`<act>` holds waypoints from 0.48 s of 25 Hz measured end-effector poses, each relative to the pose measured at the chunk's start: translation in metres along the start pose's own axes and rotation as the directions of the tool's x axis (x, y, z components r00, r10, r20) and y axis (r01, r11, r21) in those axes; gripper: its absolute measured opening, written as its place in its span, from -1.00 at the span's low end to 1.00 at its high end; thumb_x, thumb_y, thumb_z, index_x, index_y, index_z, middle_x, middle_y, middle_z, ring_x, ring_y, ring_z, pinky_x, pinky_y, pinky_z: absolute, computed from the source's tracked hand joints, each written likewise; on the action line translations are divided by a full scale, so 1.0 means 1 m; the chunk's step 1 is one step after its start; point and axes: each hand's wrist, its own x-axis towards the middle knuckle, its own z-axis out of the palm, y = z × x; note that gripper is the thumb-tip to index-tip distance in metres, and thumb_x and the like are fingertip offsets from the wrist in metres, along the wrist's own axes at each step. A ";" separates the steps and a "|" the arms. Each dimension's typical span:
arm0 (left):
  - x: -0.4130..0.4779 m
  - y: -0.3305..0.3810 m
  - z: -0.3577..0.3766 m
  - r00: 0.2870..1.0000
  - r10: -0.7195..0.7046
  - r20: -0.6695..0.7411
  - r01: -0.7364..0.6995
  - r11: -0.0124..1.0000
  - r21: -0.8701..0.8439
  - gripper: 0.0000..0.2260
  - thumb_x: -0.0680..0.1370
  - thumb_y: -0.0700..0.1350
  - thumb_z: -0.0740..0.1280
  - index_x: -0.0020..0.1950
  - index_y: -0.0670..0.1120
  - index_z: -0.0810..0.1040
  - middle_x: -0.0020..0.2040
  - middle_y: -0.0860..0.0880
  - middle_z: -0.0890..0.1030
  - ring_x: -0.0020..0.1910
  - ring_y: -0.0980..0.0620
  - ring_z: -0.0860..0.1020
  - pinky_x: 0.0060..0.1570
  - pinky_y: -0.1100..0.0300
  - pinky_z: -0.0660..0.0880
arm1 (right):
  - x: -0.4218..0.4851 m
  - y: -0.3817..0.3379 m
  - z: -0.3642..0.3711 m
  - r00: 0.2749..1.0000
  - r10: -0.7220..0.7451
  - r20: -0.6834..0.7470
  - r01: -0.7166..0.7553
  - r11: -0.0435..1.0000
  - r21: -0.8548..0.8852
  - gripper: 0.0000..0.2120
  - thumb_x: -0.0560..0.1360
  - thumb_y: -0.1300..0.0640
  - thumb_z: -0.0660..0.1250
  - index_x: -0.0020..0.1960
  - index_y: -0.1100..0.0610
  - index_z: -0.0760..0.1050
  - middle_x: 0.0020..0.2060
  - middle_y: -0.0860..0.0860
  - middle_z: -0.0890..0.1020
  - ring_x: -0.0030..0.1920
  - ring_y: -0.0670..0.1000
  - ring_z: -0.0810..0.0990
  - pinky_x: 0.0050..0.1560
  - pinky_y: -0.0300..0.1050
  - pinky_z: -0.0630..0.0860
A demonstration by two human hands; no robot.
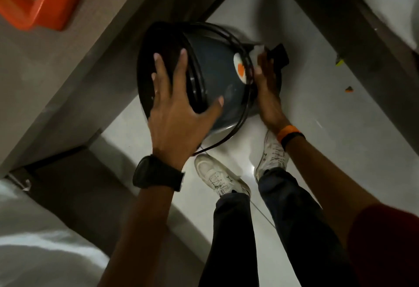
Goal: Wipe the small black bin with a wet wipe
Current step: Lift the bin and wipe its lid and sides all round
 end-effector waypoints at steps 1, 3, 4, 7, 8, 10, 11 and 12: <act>-0.005 0.000 0.004 0.997 0.064 0.045 -0.066 0.997 0.039 -0.15 0.47 0.30 0.36 0.62 0.19 -0.04 0.66 -0.02 -0.16 0.61 -0.28 0.05 0.35 -0.35 0.40 | 0.015 -0.016 0.002 0.997 0.059 -0.052 -0.056 0.996 0.065 -0.49 0.74 -0.01 0.07 0.65 0.08 0.14 0.67 -0.01 0.15 0.68 -0.02 0.07 0.69 0.03 0.00; 0.001 0.006 0.010 0.998 0.068 0.015 -0.069 0.985 0.157 -0.20 0.52 0.35 0.25 0.62 0.19 -0.10 0.66 -0.01 -0.20 0.60 -0.34 0.01 0.24 -0.40 0.44 | 0.026 -0.038 0.004 0.993 0.098 -0.071 -0.085 0.983 0.164 -0.52 0.74 0.00 0.11 0.62 0.10 0.24 0.62 0.04 0.28 0.64 0.00 0.22 0.66 0.07 0.14; 0.009 0.011 0.011 0.999 0.040 -0.031 -0.032 0.977 0.213 -0.23 0.53 0.37 0.17 0.62 0.18 -0.11 0.66 -0.02 -0.18 0.58 -0.38 0.06 0.19 -0.40 0.47 | 0.017 -0.042 0.006 0.997 0.071 -0.025 -0.065 0.977 0.205 -0.52 0.74 -0.01 0.09 0.62 0.09 0.24 0.62 0.04 0.30 0.63 0.00 0.24 0.66 0.05 0.16; 0.026 0.030 0.016 0.996 -0.015 -0.085 0.038 0.961 0.274 -0.27 0.55 0.39 0.06 0.62 0.16 -0.12 0.66 -0.06 -0.15 0.54 -0.44 0.16 0.16 -0.34 0.50 | -0.038 -0.049 0.009 0.983 -0.022 0.184 -0.031 0.959 0.280 -0.55 0.67 -0.20 0.06 0.54 -0.19 0.32 0.54 -0.21 0.39 0.59 -0.19 0.24 0.49 -0.44 0.27; 0.028 0.032 0.019 0.996 -0.023 -0.085 0.046 0.961 0.272 -0.27 0.55 0.39 0.06 0.62 0.16 -0.12 0.66 -0.06 -0.15 0.53 -0.44 0.17 0.17 -0.33 0.50 | -0.056 -0.051 0.011 0.972 -0.040 0.231 -0.026 0.961 0.276 -0.59 0.61 -0.29 0.09 0.43 -0.34 0.40 0.45 -0.36 0.44 0.55 -0.27 0.27 0.38 -0.57 0.29; 0.028 0.031 0.020 0.996 -0.020 -0.088 0.042 0.966 0.253 -0.28 0.56 0.39 0.06 0.62 0.17 -0.12 0.66 -0.04 -0.15 0.54 -0.42 0.17 0.19 -0.33 0.49 | -0.072 -0.052 0.017 0.958 -0.116 0.262 0.056 0.973 0.224 -0.59 0.55 -0.40 0.14 0.37 -0.41 0.42 0.41 -0.38 0.49 0.55 -0.26 0.31 0.45 -0.45 0.32; 0.028 0.029 0.020 0.996 -0.008 -0.084 0.028 0.969 0.246 -0.29 0.56 0.38 0.05 0.62 0.17 -0.11 0.66 -0.03 -0.14 0.54 -0.41 0.17 0.20 -0.33 0.48 | -0.067 -0.051 0.017 0.952 -0.189 0.243 0.140 0.969 0.205 -0.50 0.56 -0.39 0.13 0.45 -0.32 0.40 0.49 -0.23 0.47 0.60 -0.14 0.28 0.54 -0.27 0.31; 0.029 0.026 0.019 0.997 0.001 -0.081 0.019 0.970 0.243 -0.29 0.56 0.37 0.05 0.62 0.17 -0.10 0.66 -0.04 -0.14 0.54 -0.41 0.17 0.19 -0.34 0.48 | -0.055 -0.046 0.017 0.948 -0.224 0.226 0.186 0.966 0.179 -0.42 0.59 -0.33 0.11 0.55 -0.16 0.33 0.56 -0.09 0.39 0.63 -0.04 0.24 0.59 -0.15 0.27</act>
